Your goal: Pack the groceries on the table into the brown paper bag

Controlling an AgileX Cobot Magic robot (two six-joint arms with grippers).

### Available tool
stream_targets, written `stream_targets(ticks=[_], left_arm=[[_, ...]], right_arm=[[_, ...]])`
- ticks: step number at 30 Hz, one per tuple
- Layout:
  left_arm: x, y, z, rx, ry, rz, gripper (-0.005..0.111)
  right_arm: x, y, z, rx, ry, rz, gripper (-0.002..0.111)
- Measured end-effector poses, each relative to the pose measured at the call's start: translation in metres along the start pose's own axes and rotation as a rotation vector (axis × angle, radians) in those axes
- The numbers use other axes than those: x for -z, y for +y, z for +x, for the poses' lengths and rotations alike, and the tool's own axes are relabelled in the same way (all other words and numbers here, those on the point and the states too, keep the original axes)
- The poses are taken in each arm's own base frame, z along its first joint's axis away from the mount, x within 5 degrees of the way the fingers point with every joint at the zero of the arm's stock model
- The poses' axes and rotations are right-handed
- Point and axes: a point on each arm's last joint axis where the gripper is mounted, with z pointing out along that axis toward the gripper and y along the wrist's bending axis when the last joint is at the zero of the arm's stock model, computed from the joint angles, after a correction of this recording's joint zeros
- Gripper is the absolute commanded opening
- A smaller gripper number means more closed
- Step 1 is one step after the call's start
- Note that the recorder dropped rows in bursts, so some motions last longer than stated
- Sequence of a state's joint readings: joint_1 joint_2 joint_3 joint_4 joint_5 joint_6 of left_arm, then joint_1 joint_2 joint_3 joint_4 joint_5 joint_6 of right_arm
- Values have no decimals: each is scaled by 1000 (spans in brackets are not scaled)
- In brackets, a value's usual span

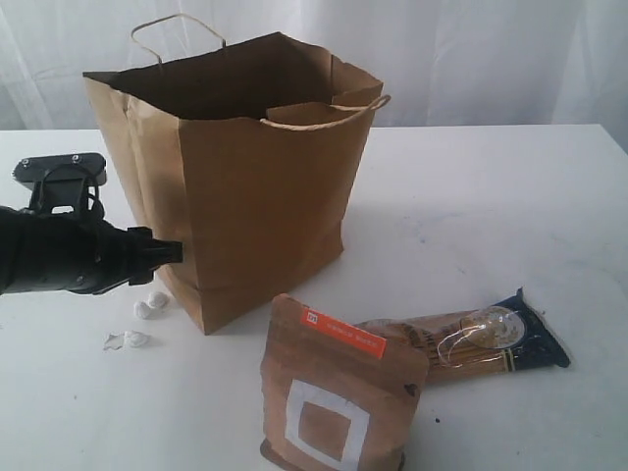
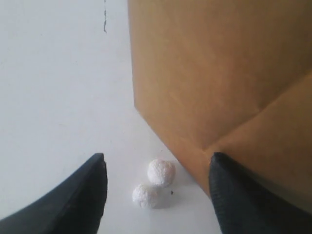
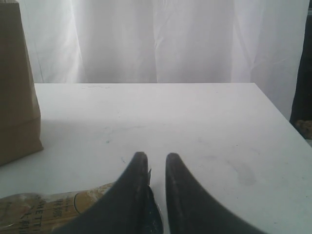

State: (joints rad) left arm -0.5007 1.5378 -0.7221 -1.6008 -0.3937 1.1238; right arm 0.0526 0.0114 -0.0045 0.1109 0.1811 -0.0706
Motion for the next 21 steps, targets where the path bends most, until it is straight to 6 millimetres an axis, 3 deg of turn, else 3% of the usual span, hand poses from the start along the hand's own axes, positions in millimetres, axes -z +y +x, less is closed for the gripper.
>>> stream_targets(ticks=[5, 21], left_arm=[[-5, -1, -2, -5, 2, -14, 64], [-41, 6, 26, -48, 129, -102, 64]], right_arm=[[0, 0, 0, 0, 0, 0, 14], [0, 0, 0, 0, 0, 0, 14]])
